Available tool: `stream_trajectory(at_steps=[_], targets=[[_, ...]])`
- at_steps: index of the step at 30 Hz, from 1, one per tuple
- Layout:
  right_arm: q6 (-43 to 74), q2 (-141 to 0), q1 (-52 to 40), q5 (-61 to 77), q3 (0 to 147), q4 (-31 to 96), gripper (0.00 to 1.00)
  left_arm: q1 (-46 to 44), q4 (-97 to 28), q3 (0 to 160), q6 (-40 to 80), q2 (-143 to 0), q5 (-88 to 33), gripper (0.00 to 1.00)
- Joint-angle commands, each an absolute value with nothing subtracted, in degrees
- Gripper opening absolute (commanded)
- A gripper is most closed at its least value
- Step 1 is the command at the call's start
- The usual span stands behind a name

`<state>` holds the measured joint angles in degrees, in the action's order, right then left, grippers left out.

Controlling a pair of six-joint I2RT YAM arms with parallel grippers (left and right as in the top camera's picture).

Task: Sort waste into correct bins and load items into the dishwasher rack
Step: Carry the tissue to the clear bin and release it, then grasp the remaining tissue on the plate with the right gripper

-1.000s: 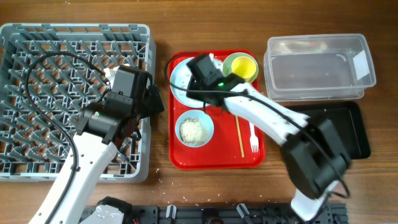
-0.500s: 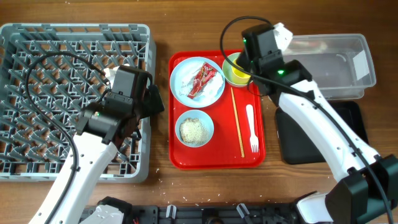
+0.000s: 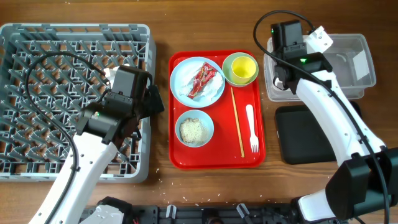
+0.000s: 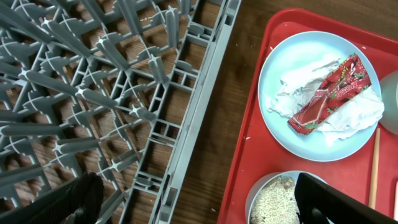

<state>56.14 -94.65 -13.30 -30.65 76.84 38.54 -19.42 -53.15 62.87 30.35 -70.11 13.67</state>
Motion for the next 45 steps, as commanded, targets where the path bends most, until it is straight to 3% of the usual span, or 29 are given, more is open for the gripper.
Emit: stream_trajectory(at_steps=[1, 3, 5, 8, 11, 14, 21, 29, 30, 32, 33, 45], targets=[[45.1, -92.2, -14.4, -15.7, 76.6, 35.6, 0.50, -19.1, -53.1, 62.9, 30.5, -69.5, 13.8, 1.00], [34.2, -91.3, -17.2, -0.2, 76.6, 29.7, 0.50, -19.1, -53.1, 62.9, 30.5, -69.5, 13.8, 1.00], [31.8, -91.5, -22.3, 6.0, 76.6, 27.0, 0.51, -19.1, -53.1, 62.9, 30.5, -69.5, 13.8, 1.00], [33.3, -94.7, -30.4, 1.7, 76.4, 27.0, 0.53, -19.1, -53.1, 62.9, 30.5, -69.5, 13.8, 1.00], [43.3, -102.9, -36.2, -4.7, 76.4, 27.0, 0.50, -19.1, -53.1, 62.9, 30.5, -69.5, 13.8, 1.00], [48.0, -108.8, -36.5, -4.8, 76.4, 27.0, 0.47, -19.1, -53.1, 62.9, 30.5, -69.5, 13.8, 1.00], [48.0, -111.5, -36.5, -14.2, 76.4, 30.2, 0.47, -19.1, -53.1, 62.9, 30.5, -69.5, 13.8, 1.00], [48.0, -116.9, -36.5, -14.9, 76.4, 27.2, 0.47, -19.1, -53.1, 62.9, 30.5, -69.5, 13.8, 1.00], [48.0, -117.0, -36.5, -14.8, 76.4, 27.0, 0.41, -19.1, -53.1, 62.9, 30.5, -69.5, 13.8, 1.00], [48.0, -117.0, -36.5, -14.8, 76.4, 27.0, 0.12, -19.1, -53.1, 62.9, 30.5, -69.5, 13.8, 1.00], [48.0, -116.8, -36.5, -14.9, 76.7, 26.9, 0.04, -19.1, -53.1, 62.9, 30.5, -69.5, 13.8, 1.00], [44.9, -94.8, -35.1, -17.2, 77.0, 28.2, 0.04, -19.1, -53.1, 62.9, 30.5, -69.5, 13.8, 1.00]])
